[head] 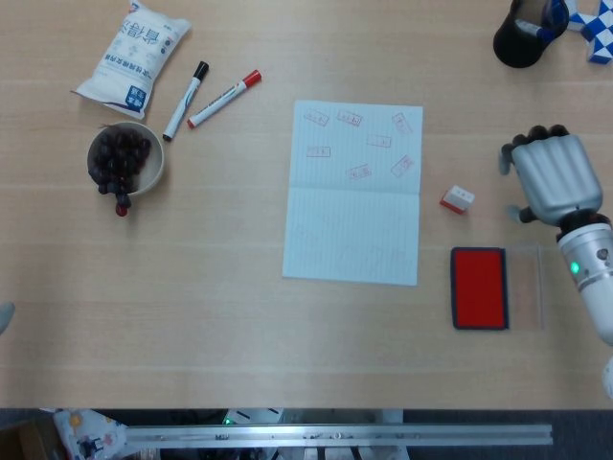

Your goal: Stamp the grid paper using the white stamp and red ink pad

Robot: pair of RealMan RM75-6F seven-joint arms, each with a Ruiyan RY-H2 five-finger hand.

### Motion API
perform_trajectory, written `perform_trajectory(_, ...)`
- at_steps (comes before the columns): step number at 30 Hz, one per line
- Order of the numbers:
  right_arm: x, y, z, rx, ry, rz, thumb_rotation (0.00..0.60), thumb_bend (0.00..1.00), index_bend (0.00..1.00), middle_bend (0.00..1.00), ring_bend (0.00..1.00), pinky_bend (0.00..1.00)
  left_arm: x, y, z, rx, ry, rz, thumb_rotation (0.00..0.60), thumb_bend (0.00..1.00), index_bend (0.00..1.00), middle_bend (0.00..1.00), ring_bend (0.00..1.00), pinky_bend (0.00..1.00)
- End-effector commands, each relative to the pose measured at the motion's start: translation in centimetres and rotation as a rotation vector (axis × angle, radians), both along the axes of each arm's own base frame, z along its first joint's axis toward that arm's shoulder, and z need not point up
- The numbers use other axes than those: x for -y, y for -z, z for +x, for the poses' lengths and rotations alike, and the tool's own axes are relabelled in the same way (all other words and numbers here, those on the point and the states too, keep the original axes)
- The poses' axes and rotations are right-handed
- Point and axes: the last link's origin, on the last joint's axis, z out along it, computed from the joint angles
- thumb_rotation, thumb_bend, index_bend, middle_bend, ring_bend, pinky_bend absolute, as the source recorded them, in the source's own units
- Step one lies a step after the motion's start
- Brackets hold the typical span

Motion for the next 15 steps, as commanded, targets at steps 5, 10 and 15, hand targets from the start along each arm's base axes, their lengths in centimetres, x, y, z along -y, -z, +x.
perform_trajectory(5,1.1,2.3,0.4,-0.024,0.019,0.032,0.6,0.11,0.49,0.43,0.27,0.29,0.0,0.0,-0.1,-0.002,-0.003,0.0,0.6,0.17,0.15,0.12,0.16,0.1)
perform_trajectory(10,1.3,3.7,0.3,-0.038,0.04,0.054,0.6,0.11,0.49,0.42,0.27,0.29,-0.1,-0.1,-0.2,-0.005,-0.006,-0.003,0.6,0.17,0.15,0.12,0.16,0.1)
perform_trajectory(15,1.4,4.6,0.2,-0.049,0.054,0.067,0.6,0.11,0.49,0.42,0.27,0.29,-0.1,-0.2,-0.4,-0.004,-0.009,0.002,0.6,0.17,0.14,0.12,0.16,0.1)
